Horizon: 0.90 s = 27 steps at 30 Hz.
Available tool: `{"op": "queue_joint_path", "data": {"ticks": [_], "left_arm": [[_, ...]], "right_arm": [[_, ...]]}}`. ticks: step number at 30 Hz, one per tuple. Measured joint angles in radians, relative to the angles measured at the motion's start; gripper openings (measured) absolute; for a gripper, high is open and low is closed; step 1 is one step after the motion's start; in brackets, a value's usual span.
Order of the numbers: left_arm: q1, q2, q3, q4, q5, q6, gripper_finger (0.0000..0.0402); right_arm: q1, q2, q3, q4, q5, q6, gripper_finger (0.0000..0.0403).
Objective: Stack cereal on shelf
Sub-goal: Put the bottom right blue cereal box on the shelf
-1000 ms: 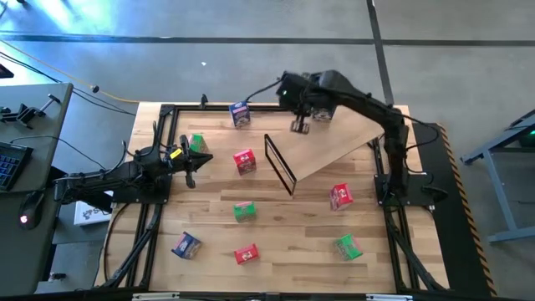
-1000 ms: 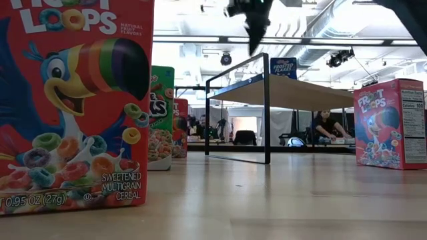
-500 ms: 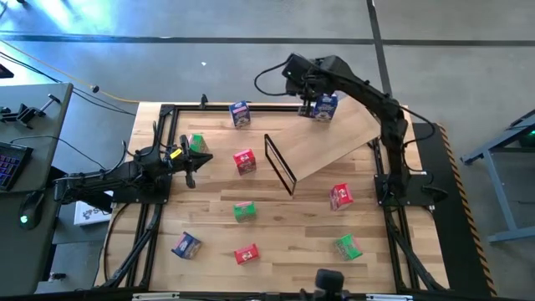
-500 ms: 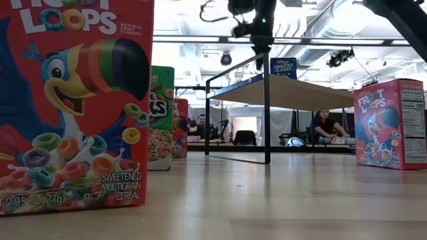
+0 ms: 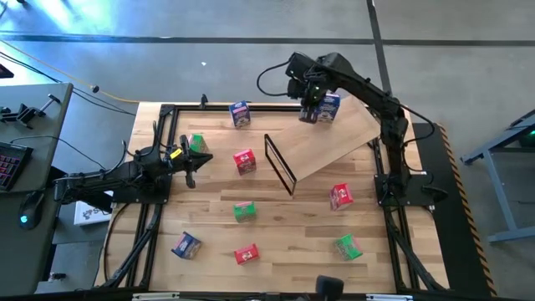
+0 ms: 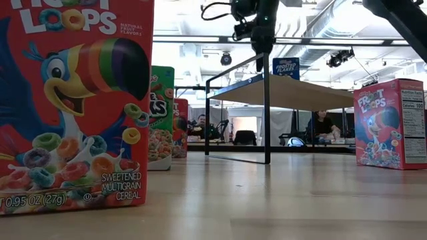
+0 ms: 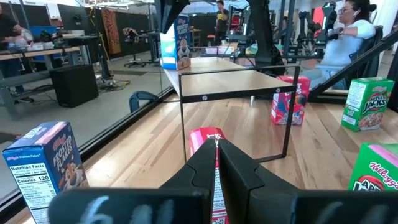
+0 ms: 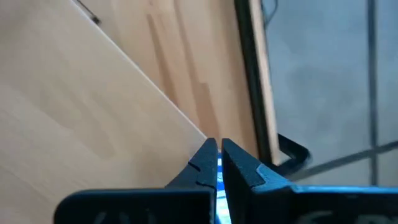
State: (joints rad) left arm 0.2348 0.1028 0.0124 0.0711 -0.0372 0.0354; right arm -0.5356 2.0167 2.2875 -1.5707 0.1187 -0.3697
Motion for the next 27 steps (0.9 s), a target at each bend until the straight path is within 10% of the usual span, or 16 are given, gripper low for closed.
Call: {"op": "queue_joint_path", "data": {"ticks": [12,27], "left_arm": [[0.0,0.0,0.0,-0.021,0.0,-0.005,0.0012],[0.0,0.0,0.0,-0.029,0.007,-0.023,0.0012]], "right_arm": [[0.218,-0.153,-0.118,0.017,-0.111,0.345,0.0],[0.501,-0.664,-1.21,1.13,0.115,0.669,0.0]]}}
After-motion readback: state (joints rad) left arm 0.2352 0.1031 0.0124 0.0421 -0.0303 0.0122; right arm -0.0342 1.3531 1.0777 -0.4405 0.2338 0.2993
